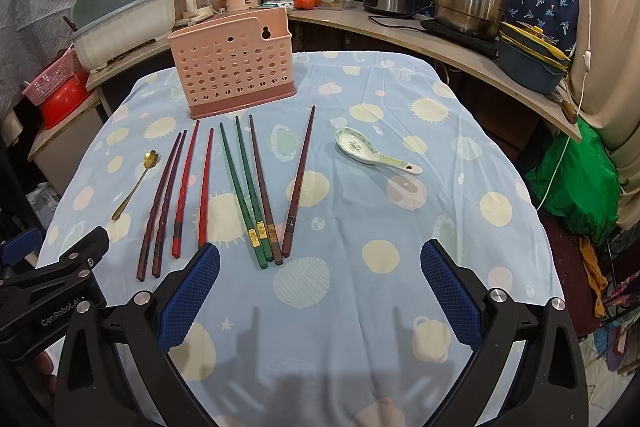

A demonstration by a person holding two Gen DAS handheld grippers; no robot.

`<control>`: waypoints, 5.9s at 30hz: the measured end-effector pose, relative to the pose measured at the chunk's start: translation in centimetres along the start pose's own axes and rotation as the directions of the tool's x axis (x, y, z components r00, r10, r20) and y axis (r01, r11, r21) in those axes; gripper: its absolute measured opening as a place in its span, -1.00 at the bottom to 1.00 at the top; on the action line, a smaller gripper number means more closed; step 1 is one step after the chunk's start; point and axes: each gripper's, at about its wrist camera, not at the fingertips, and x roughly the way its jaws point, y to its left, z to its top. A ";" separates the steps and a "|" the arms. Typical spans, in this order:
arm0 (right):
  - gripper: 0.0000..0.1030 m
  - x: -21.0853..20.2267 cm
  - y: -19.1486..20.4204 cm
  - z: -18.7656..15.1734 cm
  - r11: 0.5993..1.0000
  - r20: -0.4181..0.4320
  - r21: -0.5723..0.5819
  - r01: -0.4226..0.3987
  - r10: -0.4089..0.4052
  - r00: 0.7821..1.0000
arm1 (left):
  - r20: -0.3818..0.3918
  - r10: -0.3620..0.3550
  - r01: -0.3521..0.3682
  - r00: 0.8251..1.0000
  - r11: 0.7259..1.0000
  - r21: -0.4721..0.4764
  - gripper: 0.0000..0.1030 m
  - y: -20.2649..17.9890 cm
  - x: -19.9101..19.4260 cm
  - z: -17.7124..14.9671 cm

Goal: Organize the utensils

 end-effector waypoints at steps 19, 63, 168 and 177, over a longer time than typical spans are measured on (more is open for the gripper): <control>0.87 -0.1 0.0 0.0 1.000 0.003 -0.001 0.002 -0.002 1.000 | 0.015 -0.025 0.025 1.000 1.000 -0.005 0.84 -0.2 -0.4 0.0; 0.87 6.5 -6.0 4.3 1.000 0.065 0.026 0.014 -0.016 0.998 | -0.043 0.029 -0.031 0.999 0.999 -0.035 0.85 1.0 4.1 1.2; -0.83 11.4 -4.8 4.2 0.976 -0.117 -0.009 -0.218 0.215 0.970 | -0.058 -0.189 0.185 0.980 0.981 -0.058 -0.81 5.0 8.8 2.8; -0.84 7.7 -3.2 4.5 0.968 -0.073 -0.018 -0.250 0.248 0.966 | 0.016 -0.224 0.224 0.974 0.974 -0.036 -0.99 4.3 4.0 4.1</control>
